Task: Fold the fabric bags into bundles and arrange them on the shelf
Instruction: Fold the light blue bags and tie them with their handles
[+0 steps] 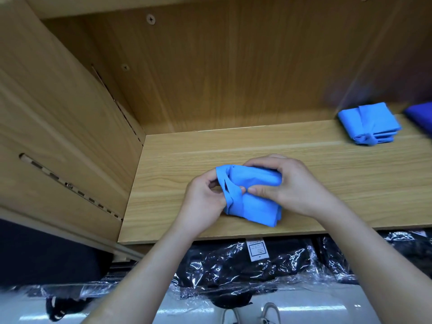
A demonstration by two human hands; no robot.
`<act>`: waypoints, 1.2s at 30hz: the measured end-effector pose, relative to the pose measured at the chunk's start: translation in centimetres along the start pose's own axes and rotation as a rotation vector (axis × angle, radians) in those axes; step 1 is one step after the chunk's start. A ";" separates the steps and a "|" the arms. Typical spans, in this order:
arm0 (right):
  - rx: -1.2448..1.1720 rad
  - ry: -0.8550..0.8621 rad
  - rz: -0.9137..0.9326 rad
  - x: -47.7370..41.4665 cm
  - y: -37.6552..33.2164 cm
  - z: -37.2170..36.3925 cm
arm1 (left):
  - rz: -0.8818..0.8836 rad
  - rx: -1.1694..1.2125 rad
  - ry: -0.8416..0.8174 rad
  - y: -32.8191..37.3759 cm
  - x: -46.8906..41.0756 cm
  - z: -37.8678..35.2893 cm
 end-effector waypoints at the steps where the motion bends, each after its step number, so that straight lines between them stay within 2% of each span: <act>1: 0.018 0.002 -0.006 0.1 0.1 -0.2 | 0.012 0.027 0.007 0.0 0.1 -0.1; 3: 0.053 0.010 0.011 0.1 0.0 -0.6 | 0.030 0.060 -0.014 0.1 0.1 0.0; 7: 0.231 0.028 0.158 0.0 -0.8 -1.1 | 0.034 -0.080 -0.137 1.5 0.1 0.7; 11: 0.334 0.079 0.262 0.1 -1.5 -1.4 | 0.271 0.222 -0.115 2.6 0.3 1.2; 14: 0.396 0.072 0.300 0.3 -2.0 -1.9 | 0.283 0.214 -0.092 2.6 0.5 1.3; 17: 0.454 0.065 0.294 0.5 -2.5 -2.3 | 0.234 -0.014 -0.049 2.2 0.3 1.6; 20: 0.503 0.094 0.283 0.7 -2.6 -2.3 | 0.147 -0.468 0.003 2.9 0.3 2.1; 23: 0.536 0.111 0.263 1.0 -2.8 -2.7 | 0.042 -0.795 0.041 4.3 1.0 1.8; 30: 0.590 0.129 0.157 0.9 -3.2 -3.0 | -0.259 -1.183 0.105 5.9 2.2 0.9; 32: 0.593 0.150 0.143 1.0 -3.3 -3.2 | -0.255 -1.167 0.105 5.7 2.4 0.8; 36: 0.628 0.211 0.130 1.1 -3.1 -3.8 | -0.078 -0.810 0.164 5.1 2.2 0.9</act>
Point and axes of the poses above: each hand's wrist, its own x-axis away from the middle knuckle, its own z-axis out of the back of the hand, y = z × x, the point moved 2 cm from there along -x, towards the middle knuckle, and after that the axes turned 1 degree about -z, right-handed, at the moved point
